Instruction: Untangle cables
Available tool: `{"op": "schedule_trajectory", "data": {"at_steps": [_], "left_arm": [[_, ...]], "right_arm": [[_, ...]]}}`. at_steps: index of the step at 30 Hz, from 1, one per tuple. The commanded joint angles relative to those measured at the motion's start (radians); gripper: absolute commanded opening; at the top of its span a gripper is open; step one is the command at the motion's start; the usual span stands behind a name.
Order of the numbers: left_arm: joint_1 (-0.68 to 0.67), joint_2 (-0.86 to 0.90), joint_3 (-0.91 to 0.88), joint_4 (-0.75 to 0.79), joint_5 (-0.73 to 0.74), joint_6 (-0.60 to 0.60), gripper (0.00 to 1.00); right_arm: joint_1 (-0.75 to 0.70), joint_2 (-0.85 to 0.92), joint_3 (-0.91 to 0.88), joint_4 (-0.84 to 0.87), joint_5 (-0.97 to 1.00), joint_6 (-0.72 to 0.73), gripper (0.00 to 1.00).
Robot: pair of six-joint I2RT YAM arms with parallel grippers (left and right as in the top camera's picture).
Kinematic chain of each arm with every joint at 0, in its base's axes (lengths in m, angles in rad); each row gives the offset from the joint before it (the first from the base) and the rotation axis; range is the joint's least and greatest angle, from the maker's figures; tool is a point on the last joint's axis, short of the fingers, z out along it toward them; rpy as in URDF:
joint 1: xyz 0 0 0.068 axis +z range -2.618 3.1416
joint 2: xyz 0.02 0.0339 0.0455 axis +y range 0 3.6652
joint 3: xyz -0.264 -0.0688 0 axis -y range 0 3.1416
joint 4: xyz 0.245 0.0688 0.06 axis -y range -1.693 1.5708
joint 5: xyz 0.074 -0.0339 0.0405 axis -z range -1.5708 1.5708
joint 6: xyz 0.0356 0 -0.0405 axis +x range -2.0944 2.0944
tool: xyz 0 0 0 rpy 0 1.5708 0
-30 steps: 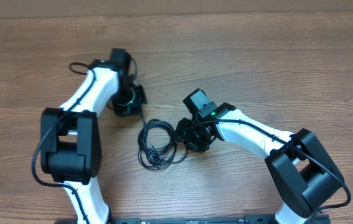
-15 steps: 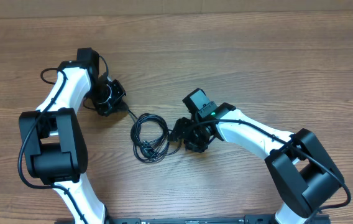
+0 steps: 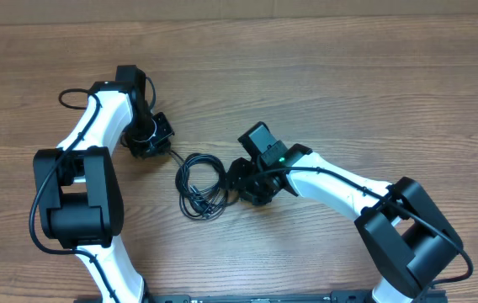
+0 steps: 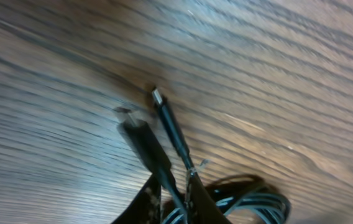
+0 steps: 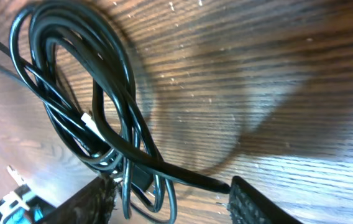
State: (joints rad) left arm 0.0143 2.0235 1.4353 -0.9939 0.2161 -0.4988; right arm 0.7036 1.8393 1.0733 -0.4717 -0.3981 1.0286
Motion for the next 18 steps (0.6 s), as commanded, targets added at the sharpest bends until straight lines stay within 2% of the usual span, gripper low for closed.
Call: {"op": "schedule_trajectory", "data": {"at_steps": [1,4,9,11,15,17,18], "left_arm": [[-0.004,0.01,0.005,0.013,-0.067,0.005,0.17],[-0.008,0.011,-0.008,0.045,-0.069,0.005,0.18],[-0.025,0.011,-0.058,0.111,-0.068,0.005,0.4],[-0.032,0.011,-0.095,0.156,-0.068,0.004,0.42],[-0.035,0.011,-0.142,0.216,-0.069,0.005,0.4],[-0.035,0.011,-0.158,0.236,-0.069,0.005,0.3],[-0.035,0.011,-0.164,0.241,-0.066,0.005,0.2]], "right_arm": [[0.02,0.003,-0.007,0.015,0.074,0.064,0.53],[0.031,0.003,-0.007,0.023,0.133,0.088,0.49],[0.05,0.003,-0.007,0.069,0.195,0.102,0.39],[0.058,0.003,-0.007,0.097,0.224,0.101,0.34],[0.069,0.003,-0.007,0.1,0.27,0.101,0.33],[0.074,0.003,-0.007,0.096,0.276,0.096,0.29],[0.074,0.003,-0.007,0.096,0.278,0.084,0.25]]}}
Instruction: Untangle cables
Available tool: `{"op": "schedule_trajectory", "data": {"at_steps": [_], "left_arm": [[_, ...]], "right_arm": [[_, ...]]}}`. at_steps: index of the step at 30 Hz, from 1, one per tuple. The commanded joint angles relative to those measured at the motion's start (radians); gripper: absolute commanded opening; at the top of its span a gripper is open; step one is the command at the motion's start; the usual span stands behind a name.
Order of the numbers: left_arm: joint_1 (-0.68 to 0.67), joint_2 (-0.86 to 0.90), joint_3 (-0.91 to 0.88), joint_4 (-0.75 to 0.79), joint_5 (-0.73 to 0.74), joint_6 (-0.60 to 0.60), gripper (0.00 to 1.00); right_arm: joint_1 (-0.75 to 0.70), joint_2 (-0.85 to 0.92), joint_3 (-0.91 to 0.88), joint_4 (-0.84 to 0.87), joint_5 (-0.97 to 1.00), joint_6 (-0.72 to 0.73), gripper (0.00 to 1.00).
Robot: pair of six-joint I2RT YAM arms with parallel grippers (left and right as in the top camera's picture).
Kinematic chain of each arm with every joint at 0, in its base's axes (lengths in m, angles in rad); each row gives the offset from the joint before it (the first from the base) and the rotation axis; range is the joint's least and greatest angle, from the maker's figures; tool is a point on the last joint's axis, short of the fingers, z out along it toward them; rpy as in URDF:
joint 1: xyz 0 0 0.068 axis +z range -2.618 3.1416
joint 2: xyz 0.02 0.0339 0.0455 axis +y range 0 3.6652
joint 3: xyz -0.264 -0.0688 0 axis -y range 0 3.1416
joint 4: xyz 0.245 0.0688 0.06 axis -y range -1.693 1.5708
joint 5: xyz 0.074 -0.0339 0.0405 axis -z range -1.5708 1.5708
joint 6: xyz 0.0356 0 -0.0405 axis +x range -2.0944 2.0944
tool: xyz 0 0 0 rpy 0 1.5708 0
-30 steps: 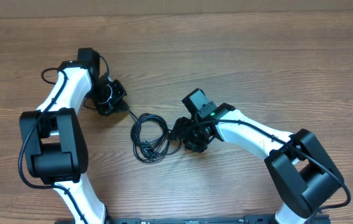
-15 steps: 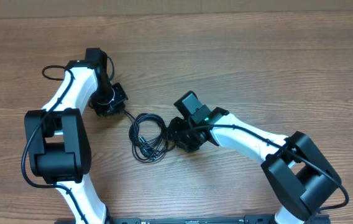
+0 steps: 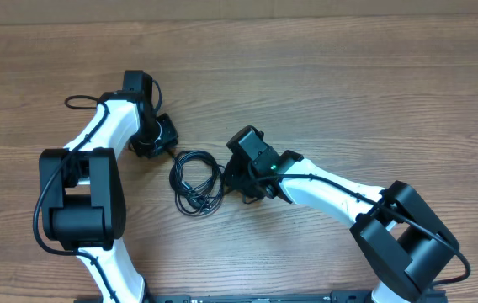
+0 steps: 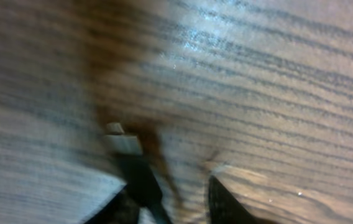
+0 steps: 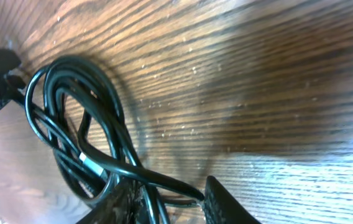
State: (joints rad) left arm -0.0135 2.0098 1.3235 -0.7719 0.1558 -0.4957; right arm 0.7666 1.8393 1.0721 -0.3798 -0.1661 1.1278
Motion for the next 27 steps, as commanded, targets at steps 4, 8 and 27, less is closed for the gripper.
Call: {"op": "schedule_trajectory", "data": {"at_steps": [4,8,27], "left_arm": [[-0.007,0.025,-0.054,0.01,0.037,0.014,0.04],[-0.007,0.025,-0.054,0.01,0.136,0.055,0.04],[-0.009,0.025,-0.054,-0.039,0.252,0.071,0.09]], "right_arm": [[0.007,0.003,0.0,0.007,0.042,-0.099,0.45],[-0.034,0.003,0.03,-0.062,-0.083,-0.169,0.59],[-0.019,0.006,0.105,-0.153,-0.132,-0.177,0.55]]}}
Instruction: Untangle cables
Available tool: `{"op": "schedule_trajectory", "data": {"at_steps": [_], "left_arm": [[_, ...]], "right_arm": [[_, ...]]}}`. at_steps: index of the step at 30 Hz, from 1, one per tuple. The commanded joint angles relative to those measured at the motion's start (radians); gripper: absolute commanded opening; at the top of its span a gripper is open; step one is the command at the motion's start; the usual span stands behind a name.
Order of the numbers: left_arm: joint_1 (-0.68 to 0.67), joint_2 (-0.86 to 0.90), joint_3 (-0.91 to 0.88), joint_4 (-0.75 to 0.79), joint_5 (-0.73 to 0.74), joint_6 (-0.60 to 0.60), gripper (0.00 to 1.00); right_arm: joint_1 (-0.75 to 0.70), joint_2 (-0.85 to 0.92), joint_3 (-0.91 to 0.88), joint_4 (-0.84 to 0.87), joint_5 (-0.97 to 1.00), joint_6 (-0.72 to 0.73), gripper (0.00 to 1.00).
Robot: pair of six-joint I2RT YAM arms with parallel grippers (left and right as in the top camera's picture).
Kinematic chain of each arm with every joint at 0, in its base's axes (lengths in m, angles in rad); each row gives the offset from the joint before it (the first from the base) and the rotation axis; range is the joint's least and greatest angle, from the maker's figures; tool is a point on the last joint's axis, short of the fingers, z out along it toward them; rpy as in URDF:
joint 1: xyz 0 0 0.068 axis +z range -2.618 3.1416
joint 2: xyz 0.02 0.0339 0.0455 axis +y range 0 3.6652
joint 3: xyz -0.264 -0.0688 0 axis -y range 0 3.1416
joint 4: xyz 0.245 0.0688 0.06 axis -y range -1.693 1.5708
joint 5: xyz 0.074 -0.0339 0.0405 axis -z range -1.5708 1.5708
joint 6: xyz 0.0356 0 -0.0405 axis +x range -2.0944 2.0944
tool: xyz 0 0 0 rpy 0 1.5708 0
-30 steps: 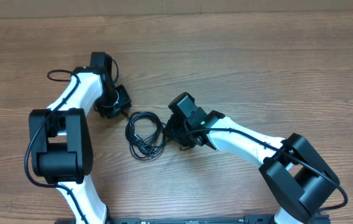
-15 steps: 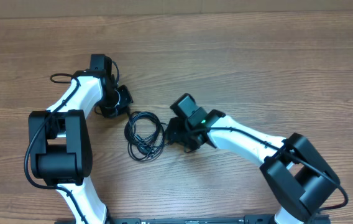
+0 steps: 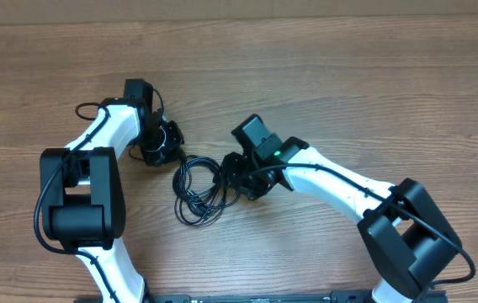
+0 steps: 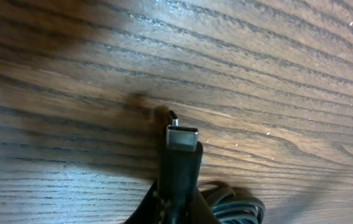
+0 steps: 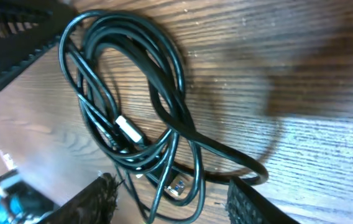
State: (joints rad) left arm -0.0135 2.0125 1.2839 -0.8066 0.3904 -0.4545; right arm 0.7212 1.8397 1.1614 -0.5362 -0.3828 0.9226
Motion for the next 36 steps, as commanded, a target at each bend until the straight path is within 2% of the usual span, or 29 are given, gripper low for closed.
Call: {"op": "schedule_trajectory", "data": {"at_steps": [1,6,12,16,17,21,26,31,33,36], "left_arm": [[-0.008,0.023,-0.014,-0.003,0.016,0.029,0.1],[-0.008,0.023,-0.014,0.011,-0.029,0.029,0.16],[-0.006,0.023,-0.011,0.058,-0.034,0.028,0.35],[0.014,0.023,0.01,0.079,-0.035,0.029,0.4],[0.02,0.023,0.016,0.079,-0.037,0.029,0.4],[0.04,0.023,0.026,0.081,-0.064,0.029,0.41],[0.038,0.023,0.026,0.091,-0.092,0.029,0.4],[0.019,0.023,0.023,0.105,-0.103,0.028,0.33],[0.006,0.023,0.022,0.105,-0.116,0.028,0.27],[-0.01,0.023,0.019,0.1,-0.151,0.029,0.09]], "right_arm": [[0.034,0.007,0.016,0.003,0.099,0.029,0.54],[0.071,0.023,0.016,0.019,0.176,0.05,0.5],[0.089,0.07,0.016,0.079,0.218,0.073,0.44],[0.089,0.115,0.016,0.127,0.218,0.073,0.38],[0.089,0.122,0.016,0.135,0.218,0.073,0.35],[0.089,0.13,0.016,0.14,0.217,0.073,0.11],[0.089,0.13,0.016,0.146,0.216,0.073,0.08],[0.089,0.13,0.016,0.146,0.215,0.072,0.08],[0.089,0.13,0.016,0.146,0.214,0.072,0.08],[0.089,0.13,0.016,0.146,0.214,0.072,0.07]]}}
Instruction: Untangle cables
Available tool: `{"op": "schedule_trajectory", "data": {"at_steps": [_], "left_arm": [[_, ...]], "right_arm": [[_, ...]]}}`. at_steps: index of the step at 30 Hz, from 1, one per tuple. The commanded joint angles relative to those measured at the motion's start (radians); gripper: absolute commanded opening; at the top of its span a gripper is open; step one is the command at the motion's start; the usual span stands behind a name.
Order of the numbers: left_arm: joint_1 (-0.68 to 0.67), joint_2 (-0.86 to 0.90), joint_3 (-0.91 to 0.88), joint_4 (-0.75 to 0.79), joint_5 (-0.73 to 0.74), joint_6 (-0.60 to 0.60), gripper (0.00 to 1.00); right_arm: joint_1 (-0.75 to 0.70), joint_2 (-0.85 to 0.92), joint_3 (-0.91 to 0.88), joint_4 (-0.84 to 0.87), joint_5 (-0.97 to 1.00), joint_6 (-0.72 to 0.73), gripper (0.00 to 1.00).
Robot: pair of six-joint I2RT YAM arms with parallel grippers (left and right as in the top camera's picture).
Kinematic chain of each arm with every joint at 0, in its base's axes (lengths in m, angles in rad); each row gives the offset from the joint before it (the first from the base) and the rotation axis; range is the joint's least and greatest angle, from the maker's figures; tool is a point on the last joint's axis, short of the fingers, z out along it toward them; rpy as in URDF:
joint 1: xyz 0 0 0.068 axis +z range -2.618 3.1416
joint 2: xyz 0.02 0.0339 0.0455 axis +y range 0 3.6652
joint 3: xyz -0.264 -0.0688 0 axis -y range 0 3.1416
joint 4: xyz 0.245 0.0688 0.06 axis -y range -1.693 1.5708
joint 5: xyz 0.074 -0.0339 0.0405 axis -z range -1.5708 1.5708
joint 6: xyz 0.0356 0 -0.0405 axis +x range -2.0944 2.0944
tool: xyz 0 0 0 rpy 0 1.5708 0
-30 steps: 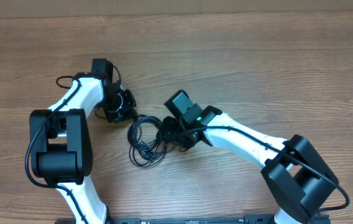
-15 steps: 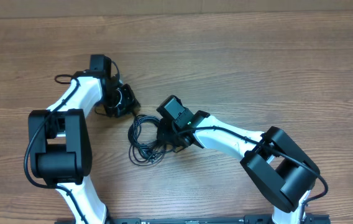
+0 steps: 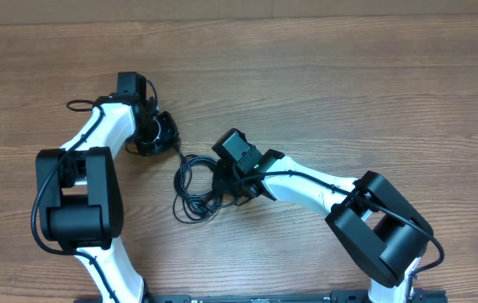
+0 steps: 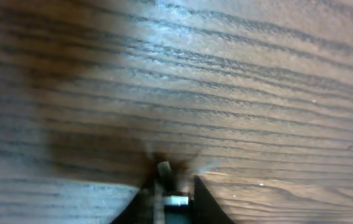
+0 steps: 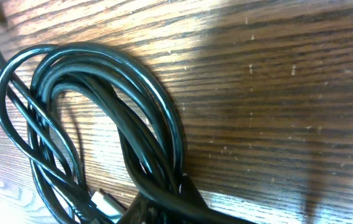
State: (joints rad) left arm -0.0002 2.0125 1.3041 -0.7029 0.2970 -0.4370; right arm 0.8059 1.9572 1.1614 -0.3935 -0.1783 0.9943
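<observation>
A bundle of black cables lies coiled on the wooden table between my two grippers. A thin strand runs from it up to my left gripper. In the left wrist view that gripper is shut on a cable plug, whose metal tip pokes out between the fingers. My right gripper sits at the coil's right edge. In the right wrist view the coil fills the left half, and the right gripper is shut on several of its strands. A pale connector lies beside the fingers.
The wooden table stretches bare behind and to the right of the arms. The left arm's own black cable loops out at the far left. Both arm bases stand at the table's near edge.
My right gripper was open around the coil's right side and is now further left, shut on its strands. My left gripper, still holding the plug, sits slightly further up and left.
At first my left gripper held cable ends just left of the coil, and my right gripper stood open at the coil's right edge. The right gripper then shifted about that edge, still open, while the left kept its hold. Now both are shut on cable.
</observation>
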Motion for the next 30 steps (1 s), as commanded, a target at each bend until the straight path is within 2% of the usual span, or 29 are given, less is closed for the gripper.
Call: {"op": "schedule_trajectory", "data": {"at_steps": [1,6,13,15,19,23,30], "left_arm": [[-0.028,0.023,-0.002,-0.007,-0.067,0.011,0.04],[-0.031,0.022,0.01,-0.047,-0.041,0.04,0.04],[-0.015,0.022,0.073,-0.191,0.145,0.121,0.04],[-0.015,0.022,0.096,-0.24,0.159,0.15,0.04],[-0.023,0.022,0.119,-0.338,0.148,0.172,0.04],[-0.023,0.022,0.119,-0.404,0.072,0.172,0.04],[-0.054,0.022,0.118,-0.457,0.027,0.171,0.04]], "right_arm": [[0.004,0.013,0.016,0.003,0.009,0.0,0.07],[0.001,0.013,0.016,0.003,0.009,0.001,0.04],[-0.045,0.013,0.016,0.003,-0.006,0.001,0.04],[-0.053,0.013,0.016,0.003,-0.006,0.001,0.04],[-0.055,0.013,0.016,0.004,-0.006,0.001,0.04],[-0.055,0.013,0.016,0.004,-0.006,0.001,0.04],[-0.055,0.013,0.016,0.004,-0.006,0.001,0.04]]}}
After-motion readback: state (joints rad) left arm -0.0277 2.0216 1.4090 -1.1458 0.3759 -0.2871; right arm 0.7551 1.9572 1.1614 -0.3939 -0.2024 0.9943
